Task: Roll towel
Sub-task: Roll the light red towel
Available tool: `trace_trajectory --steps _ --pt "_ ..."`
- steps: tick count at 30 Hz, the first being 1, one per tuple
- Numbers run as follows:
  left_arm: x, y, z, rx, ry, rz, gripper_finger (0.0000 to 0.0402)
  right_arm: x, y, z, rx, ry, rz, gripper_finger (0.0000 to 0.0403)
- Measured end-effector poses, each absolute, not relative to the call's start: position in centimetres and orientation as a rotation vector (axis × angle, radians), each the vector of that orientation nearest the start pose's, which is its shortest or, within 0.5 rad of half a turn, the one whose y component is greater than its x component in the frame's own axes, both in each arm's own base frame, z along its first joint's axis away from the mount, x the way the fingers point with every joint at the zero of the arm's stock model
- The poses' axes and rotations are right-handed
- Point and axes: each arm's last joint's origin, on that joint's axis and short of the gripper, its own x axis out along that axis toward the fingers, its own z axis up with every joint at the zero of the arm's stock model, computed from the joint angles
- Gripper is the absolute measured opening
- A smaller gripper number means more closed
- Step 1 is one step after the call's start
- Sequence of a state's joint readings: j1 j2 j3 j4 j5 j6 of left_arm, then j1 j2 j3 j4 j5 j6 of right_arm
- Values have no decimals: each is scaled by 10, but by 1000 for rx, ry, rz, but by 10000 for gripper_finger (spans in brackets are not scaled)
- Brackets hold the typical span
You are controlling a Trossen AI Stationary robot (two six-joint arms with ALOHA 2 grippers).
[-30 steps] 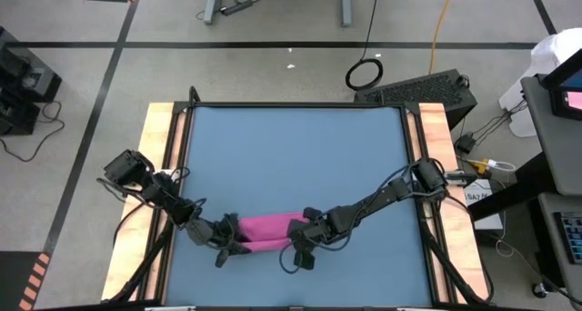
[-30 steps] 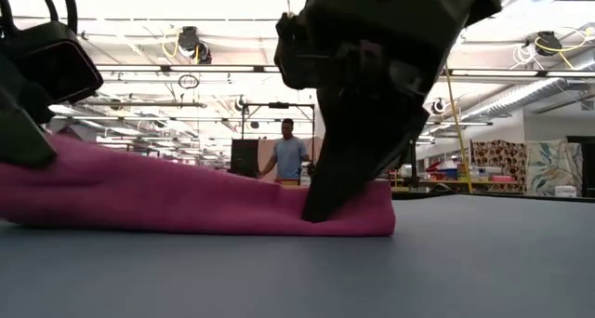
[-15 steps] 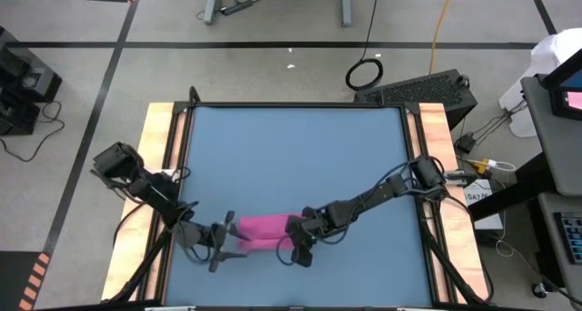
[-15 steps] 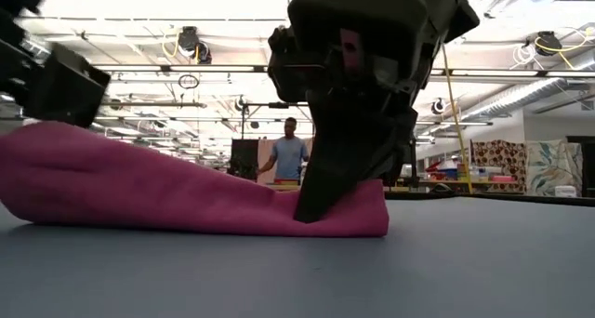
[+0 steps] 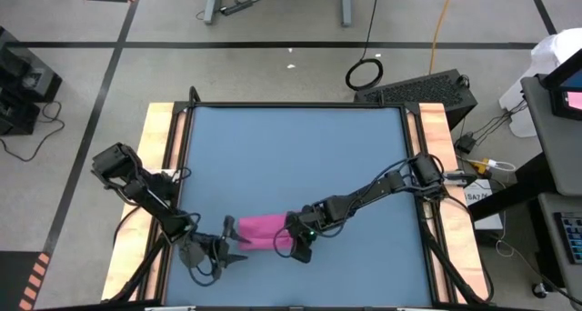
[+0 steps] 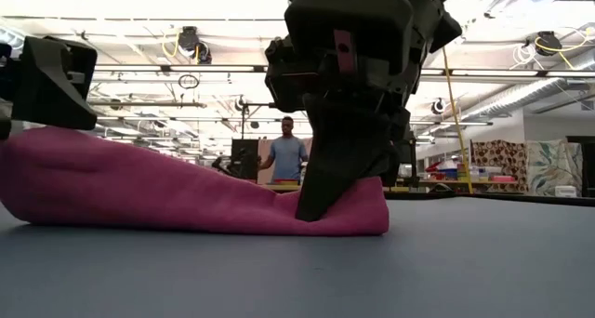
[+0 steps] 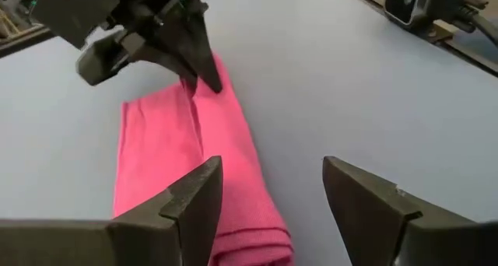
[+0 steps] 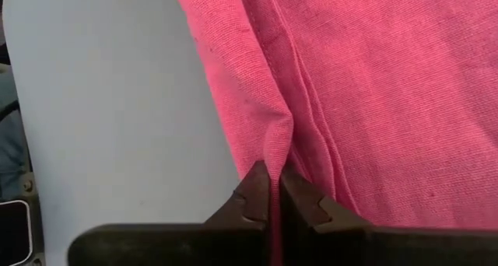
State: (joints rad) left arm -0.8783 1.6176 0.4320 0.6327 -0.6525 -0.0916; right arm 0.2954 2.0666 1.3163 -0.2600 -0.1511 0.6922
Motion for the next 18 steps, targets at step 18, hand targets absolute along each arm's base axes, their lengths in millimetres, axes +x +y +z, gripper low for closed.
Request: trace_trajectory --steps 18 --pt "176 -170 97 146 630 -110 189 398 125 131 553 1109 45 4"
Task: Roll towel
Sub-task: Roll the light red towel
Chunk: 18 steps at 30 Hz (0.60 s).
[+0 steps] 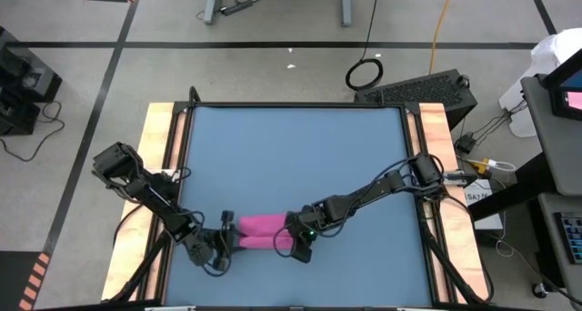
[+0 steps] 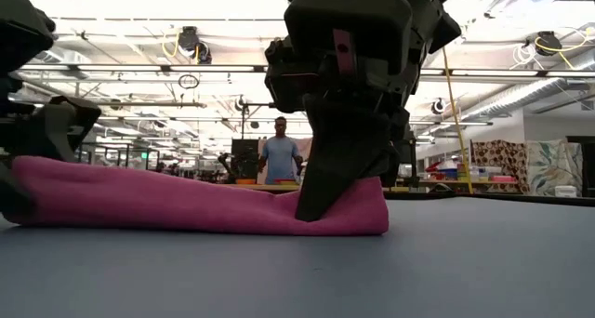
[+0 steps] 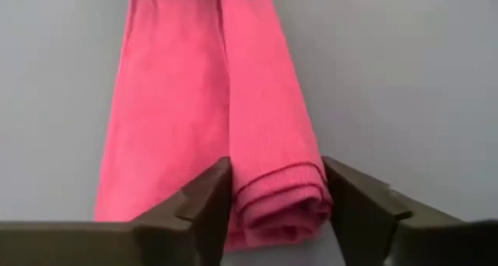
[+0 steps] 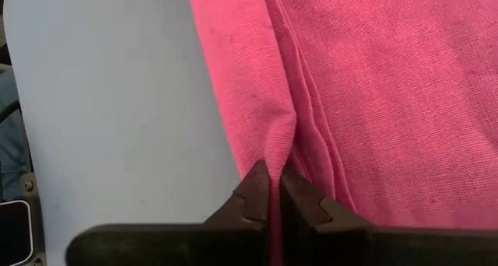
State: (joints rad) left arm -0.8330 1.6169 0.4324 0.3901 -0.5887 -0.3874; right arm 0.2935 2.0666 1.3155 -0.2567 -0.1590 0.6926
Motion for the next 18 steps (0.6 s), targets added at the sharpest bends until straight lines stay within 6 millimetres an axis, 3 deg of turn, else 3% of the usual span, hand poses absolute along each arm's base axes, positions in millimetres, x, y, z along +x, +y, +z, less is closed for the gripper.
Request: trace_trajectory --steps 9,18 --pt "177 -172 99 121 612 -125 44 399 125 131 552 1094 40 50" --pt "173 -168 94 23 662 -124 35 396 123 142 382 1038 8 126"
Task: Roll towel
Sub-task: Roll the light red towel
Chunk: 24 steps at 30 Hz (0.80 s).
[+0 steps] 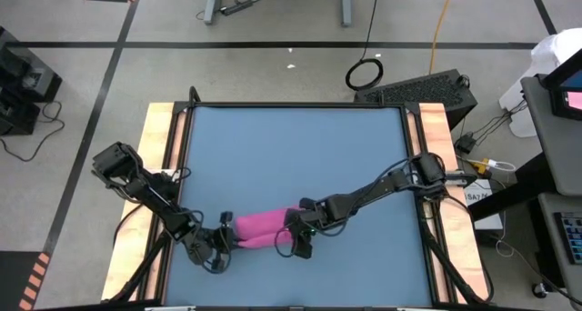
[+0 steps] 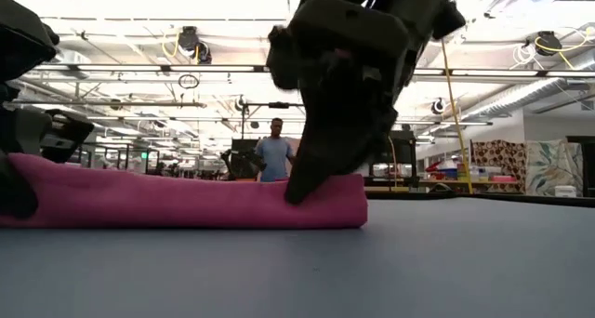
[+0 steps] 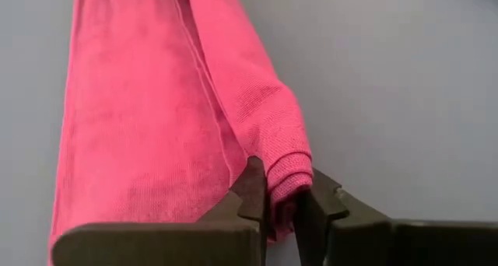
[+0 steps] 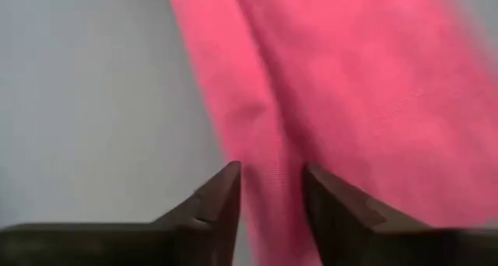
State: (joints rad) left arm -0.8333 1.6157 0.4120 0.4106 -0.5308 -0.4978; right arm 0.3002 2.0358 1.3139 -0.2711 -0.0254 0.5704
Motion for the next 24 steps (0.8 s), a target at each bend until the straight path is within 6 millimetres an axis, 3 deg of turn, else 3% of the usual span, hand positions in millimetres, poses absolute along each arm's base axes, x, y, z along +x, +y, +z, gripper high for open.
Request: trace_trajectory --steps 7,13,24 --pt "169 -168 92 -9 673 -116 35 383 152 167 16 880 -14 192" --pt "168 -167 91 -7 685 -113 36 370 182 157 -121 864 -40 189" --pt "167 -167 90 -17 699 -106 39 370 184 144 -166 892 -53 186"
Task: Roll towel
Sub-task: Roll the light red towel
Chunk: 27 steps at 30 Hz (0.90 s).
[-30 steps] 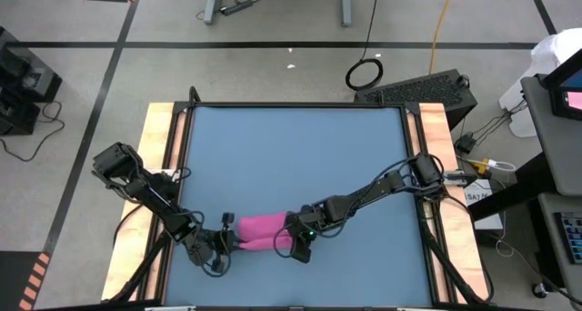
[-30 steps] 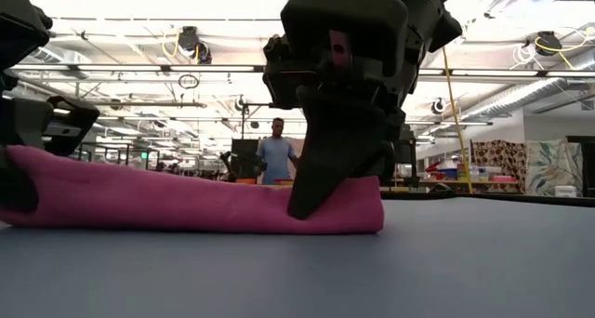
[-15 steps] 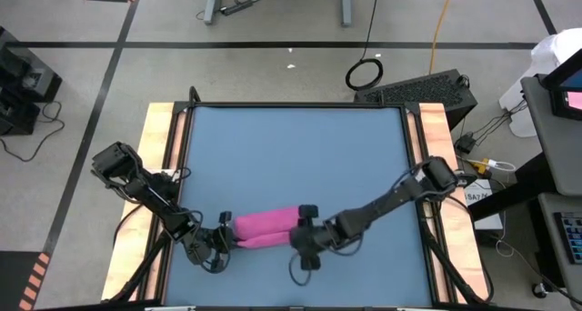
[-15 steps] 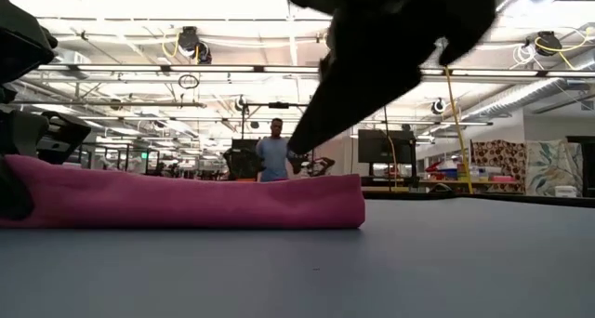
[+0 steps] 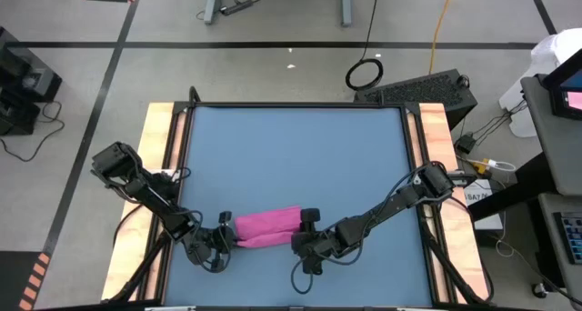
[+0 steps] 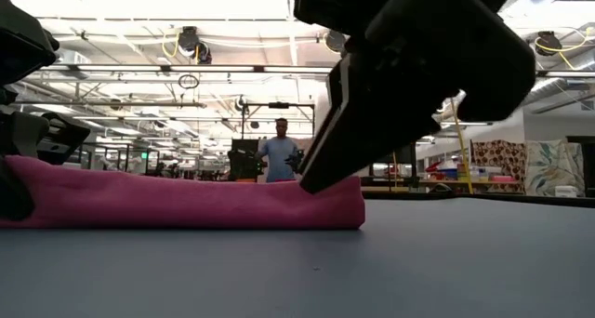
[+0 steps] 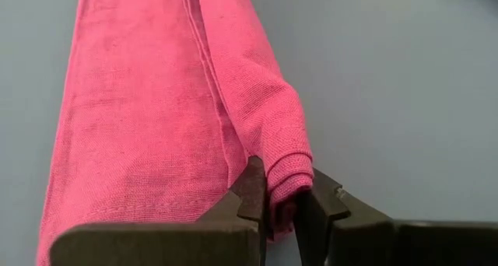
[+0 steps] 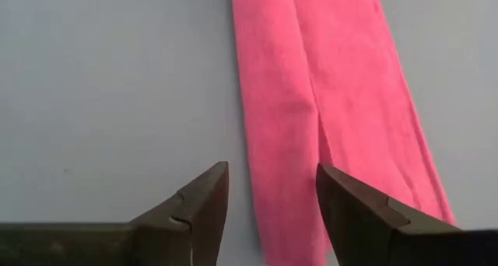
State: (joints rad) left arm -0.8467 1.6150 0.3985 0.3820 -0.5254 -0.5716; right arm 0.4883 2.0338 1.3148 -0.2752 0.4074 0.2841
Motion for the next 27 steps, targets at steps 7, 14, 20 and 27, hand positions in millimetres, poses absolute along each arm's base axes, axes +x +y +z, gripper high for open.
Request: trace_trajectory --steps 7,14,20,27 --pt "167 -166 89 -16 701 -107 39 374 179 141 -167 908 -40 170" --pt "167 -166 89 -15 703 -108 40 377 172 126 -146 957 -57 169" --pt "168 -165 89 72 695 -134 40 380 158 125 -26 1013 -79 166" --pt "176 -157 89 177 688 -132 40 382 148 125 103 1078 -67 93"
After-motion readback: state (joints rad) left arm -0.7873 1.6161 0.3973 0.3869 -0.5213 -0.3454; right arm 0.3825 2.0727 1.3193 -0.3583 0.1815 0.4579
